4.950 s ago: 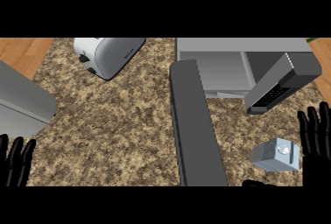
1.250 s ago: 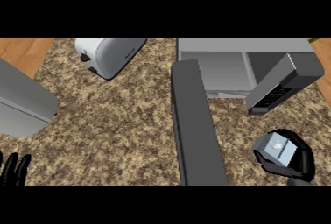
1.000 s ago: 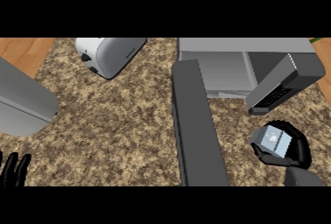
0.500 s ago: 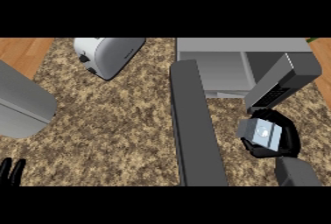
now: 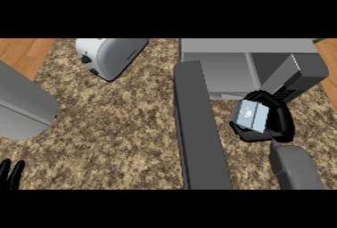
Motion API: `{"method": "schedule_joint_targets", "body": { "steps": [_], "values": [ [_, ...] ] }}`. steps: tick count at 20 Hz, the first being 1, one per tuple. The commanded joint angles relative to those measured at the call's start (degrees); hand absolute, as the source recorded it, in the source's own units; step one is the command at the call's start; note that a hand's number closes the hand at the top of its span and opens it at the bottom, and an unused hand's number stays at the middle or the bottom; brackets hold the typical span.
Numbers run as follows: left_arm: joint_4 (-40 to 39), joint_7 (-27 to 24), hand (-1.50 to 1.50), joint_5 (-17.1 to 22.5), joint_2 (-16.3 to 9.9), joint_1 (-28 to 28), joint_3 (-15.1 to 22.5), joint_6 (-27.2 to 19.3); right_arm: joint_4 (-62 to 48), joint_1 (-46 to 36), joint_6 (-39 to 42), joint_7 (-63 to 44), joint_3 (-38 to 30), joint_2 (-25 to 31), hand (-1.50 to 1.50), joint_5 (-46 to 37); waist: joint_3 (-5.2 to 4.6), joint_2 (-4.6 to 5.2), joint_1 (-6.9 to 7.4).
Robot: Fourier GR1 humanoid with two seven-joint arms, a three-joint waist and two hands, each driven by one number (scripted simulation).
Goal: Pick up the milk, place it into the microwave and close the microwave
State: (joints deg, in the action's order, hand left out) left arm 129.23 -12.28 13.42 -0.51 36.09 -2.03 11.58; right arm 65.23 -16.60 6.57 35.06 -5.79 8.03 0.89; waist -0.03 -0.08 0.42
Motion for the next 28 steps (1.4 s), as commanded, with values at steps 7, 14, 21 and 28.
{"method": "schedule_joint_targets", "body": {
  "steps": [7,14,21,28],
  "values": [
    [-1.69,-2.21,-1.5,2.32,-1.05,0.23,-3.88,3.28,-18.12,-20.5,-5.41,-4.94,-2.87,0.03,1.5,-2.88,0.06,0.34,1.13],
    [-5.74,-1.51,-1.5,0.66,-0.05,-4.03,-2.39,2.81,-37.54,-31.68,-10.07,3.71,-5.09,-1.27,1.5,-5.68,0.11,0.91,1.94],
    [-5.76,-0.05,-1.5,1.48,-0.85,-6.78,-2.84,2.94,-47.88,-37.49,-14.64,8.91,-6.51,0.07,1.5,-7.91,0.18,1.73,3.51],
    [-5.32,0.19,-1.5,2.62,-1.95,-7.11,-2.63,4.85,-52.26,-44.91,-20.53,5.97,-6.23,3.25,1.5,-10.59,0.19,2.82,6.01]
  ]
}}
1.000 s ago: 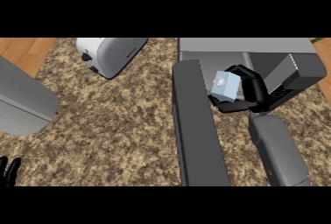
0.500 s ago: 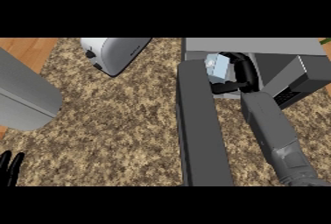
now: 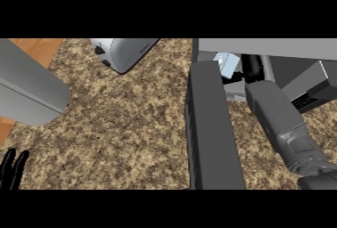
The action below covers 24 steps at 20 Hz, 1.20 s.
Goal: Pick up the milk, place it into the microwave and close the microwave
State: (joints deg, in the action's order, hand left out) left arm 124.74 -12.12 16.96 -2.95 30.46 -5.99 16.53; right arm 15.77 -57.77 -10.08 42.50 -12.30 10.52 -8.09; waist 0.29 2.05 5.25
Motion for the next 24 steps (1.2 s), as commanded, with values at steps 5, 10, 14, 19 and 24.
{"method": "schedule_joint_targets", "body": {
  "steps": [5,10,14,19,24],
  "values": [
    [-1.14,0.12,-1.5,-1.62,0.54,-2.87,2.07,-0.09,-5.42,-4.15,-5.67,-0.92,-1.45,2.45,1.5,-0.88,-0.06,1.33,1.98],
    [0.5,1.5,-1.5,-2.18,-1.09,-3.66,1.05,-0.23,-6.4,-7.02,-16.83,-4.64,-5.04,2.41,1.5,1.32,-0.03,1.7,3.41],
    [-1.14,0.84,-1.5,-3.69,-1.1,-4.95,1.07,-0.5,-7.18,-6.0,-22.71,-1.95,-3.49,3.67,1.5,-1.16,-0.09,2.44,4.09],
    [-1.6,1.18,-1.5,-5.65,-1.75,-6.29,1.36,-0.76,-9.27,-6.85,-29.88,-2.36,0.22,3.92,-1.5,-5.69,-0.1,2.96,5.35],
    [-1.26,2.86,-1.5,-6.82,-1.23,-7.21,3.4,-1.31,-10.93,-8.35,-32.1,-4.51,1.17,3.38,-1.5,-6.98,0.0,2.99,5.62]
  ]
}}
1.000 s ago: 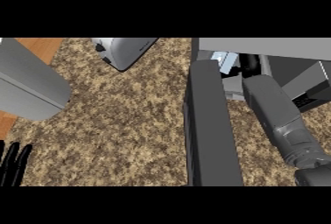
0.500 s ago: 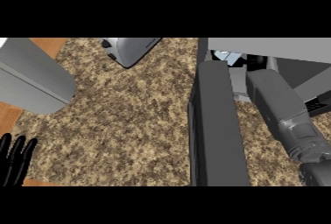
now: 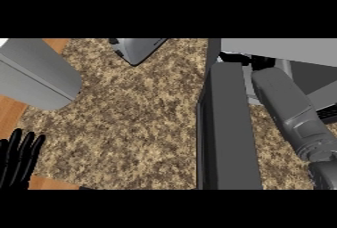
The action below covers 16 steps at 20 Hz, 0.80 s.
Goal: Pick up the milk, place it into the microwave and close the microwave
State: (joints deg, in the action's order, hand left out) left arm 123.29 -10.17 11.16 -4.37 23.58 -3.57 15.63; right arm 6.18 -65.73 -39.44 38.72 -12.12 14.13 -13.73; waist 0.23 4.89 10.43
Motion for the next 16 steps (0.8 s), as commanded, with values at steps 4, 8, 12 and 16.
{"method": "schedule_joint_targets", "body": {
  "steps": [4,8,12,16],
  "values": [
    [-0.41,0.57,-1.5,-1.96,0.33,-1.48,1.68,-0.48,-1.95,-0.86,4.44,-2.82,-1.5,-1.62,-1.5,1.44,0.29,0.48,0.59],
    [-1.07,1.38,-1.5,-2.92,1.01,-2.13,3.05,-1.06,-2.41,-1.44,9.98,-3.11,-1.98,-2.55,-1.5,1.95,0.24,0.08,-0.08],
    [-1.96,0.51,-1.5,-3.97,0.77,-2.86,3.32,-0.76,-2.13,-1.5,10.72,-3.18,-3.35,-2.75,-1.5,3.06,0.19,-0.04,-0.09],
    [-2.03,0.72,-1.5,-5.32,1.44,-4.26,4.54,-1.51,-2.59,-1.06,11.81,-3.33,-3.16,-2.23,-1.5,2.64,0.16,-0.22,-0.76]
  ]
}}
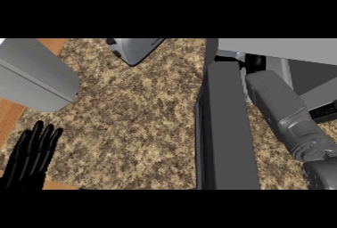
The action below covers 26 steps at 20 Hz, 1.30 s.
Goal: Pick up the milk, place it into the microwave and close the microwave
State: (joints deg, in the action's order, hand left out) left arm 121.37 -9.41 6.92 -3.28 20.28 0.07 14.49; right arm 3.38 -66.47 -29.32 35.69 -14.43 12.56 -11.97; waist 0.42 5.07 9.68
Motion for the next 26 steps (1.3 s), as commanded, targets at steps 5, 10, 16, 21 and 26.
{"method": "schedule_joint_targets", "body": {
  "steps": [5,10,16,21,26],
  "values": [
    [0.11,0.1,-1.5,-2.52,1.25,-0.78,1.9,-1.33,0.7,2.41,2.12,2.32,-1.27,0.18,-1.5,1.11,-0.01,-0.72,-0.76],
    [-0.57,1.25,-1.5,-3.72,2.02,-1.42,3.75,-1.84,0.39,3.98,6.09,3.24,-1.24,1.81,-1.5,1.03,-0.03,-1.05,-1.7],
    [-0.7,0.35,-1.5,-5.54,3.15,0.18,5.98,-2.29,0.66,5.62,9.97,4.95,-2.11,2.2,-1.5,1.86,-0.06,-1.45,-1.59],
    [-1.35,0.89,-1.5,-6.68,3.27,-0.94,8.14,-3.65,1.15,6.43,11.79,5.89,-3.45,1.76,-1.5,3.15,-0.09,-1.98,-2.77],
    [-2.8,-0.09,-1.5,-8.04,3.28,-0.53,11.19,-4.43,1.77,8.49,13.07,8.26,-4.59,0.41,-1.5,4.27,-0.13,-2.5,-3.64]
  ]
}}
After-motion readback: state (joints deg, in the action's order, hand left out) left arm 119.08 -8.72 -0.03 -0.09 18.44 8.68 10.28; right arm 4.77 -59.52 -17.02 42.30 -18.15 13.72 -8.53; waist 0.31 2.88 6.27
